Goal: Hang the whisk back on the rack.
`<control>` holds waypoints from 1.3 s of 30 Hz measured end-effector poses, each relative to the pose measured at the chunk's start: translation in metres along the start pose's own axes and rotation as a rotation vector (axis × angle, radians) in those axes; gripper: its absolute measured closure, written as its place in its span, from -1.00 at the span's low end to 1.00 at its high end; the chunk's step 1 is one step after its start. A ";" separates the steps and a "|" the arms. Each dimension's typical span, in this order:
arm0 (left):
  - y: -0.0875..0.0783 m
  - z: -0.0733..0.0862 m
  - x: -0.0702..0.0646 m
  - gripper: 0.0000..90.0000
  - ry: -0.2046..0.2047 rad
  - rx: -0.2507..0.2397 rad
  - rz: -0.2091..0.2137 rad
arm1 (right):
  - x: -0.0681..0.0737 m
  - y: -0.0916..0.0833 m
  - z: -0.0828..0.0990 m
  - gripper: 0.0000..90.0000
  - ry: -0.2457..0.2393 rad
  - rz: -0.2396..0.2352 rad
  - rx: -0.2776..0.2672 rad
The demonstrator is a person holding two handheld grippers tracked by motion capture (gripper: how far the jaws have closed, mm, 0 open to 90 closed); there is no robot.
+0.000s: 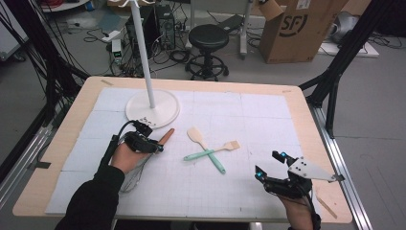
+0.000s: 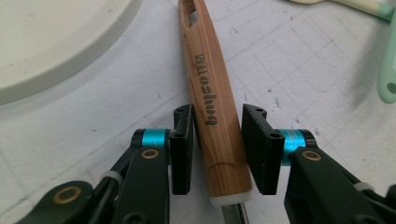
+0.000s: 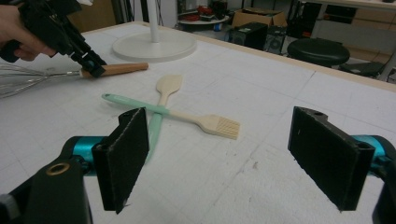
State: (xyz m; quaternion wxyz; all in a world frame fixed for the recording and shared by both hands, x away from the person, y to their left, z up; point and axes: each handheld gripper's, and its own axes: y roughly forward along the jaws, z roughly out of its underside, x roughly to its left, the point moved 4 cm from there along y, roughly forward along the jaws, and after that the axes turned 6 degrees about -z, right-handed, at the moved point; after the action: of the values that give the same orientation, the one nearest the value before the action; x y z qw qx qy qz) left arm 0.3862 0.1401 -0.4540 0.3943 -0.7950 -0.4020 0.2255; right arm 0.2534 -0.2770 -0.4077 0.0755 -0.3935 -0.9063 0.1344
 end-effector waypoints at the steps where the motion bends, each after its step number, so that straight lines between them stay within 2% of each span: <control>1: 0.000 0.001 0.001 0.50 0.011 0.012 -0.027 | 0.000 0.000 0.000 -0.56 0.001 -0.001 0.000; 2: 0.001 0.003 0.002 0.50 0.027 0.026 -0.038 | 0.000 0.000 0.000 -0.55 -0.003 -0.001 0.001; 5: 0.001 0.003 0.001 0.51 0.046 0.021 -0.047 | 0.000 0.001 0.001 -0.53 -0.002 -0.004 0.002; 12: 0.001 0.003 0.001 0.54 0.040 0.019 -0.050 | -0.001 0.001 0.001 -0.53 0.001 -0.005 0.003; 18: -0.003 0.005 0.003 0.55 0.063 0.020 -0.057 | -0.002 0.001 0.002 -0.53 0.000 -0.002 0.000; 21: -0.008 0.005 0.006 0.56 0.058 -0.007 -0.058 | -0.001 0.001 0.002 -0.53 0.009 -0.006 0.003; 24: -0.021 0.001 0.010 0.56 0.024 -0.078 -0.039 | -0.001 0.001 0.002 -0.53 0.007 -0.009 0.000; 29: -0.043 0.000 0.009 0.56 0.012 -0.179 -0.015 | 0.001 0.003 0.001 -0.53 0.021 -0.016 -0.005; 31: -0.054 0.001 0.007 0.55 -0.004 -0.243 0.004 | 0.002 0.005 0.002 -0.53 0.016 -0.021 -0.004; 36: -0.077 0.007 0.003 0.56 -0.036 -0.391 0.047 | 0.008 0.011 0.000 -0.53 0.040 -0.047 -0.013; 39: -0.088 0.013 0.001 0.56 -0.022 -0.449 0.069 | 0.011 0.014 -0.002 -0.53 0.041 -0.062 -0.020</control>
State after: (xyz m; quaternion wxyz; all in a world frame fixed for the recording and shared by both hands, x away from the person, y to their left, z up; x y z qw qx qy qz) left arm 0.3373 0.1793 -0.3902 0.1949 -0.8736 -0.4190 0.1524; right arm 0.2566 -0.2591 -0.4094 0.0941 -0.3685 -0.9177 0.1149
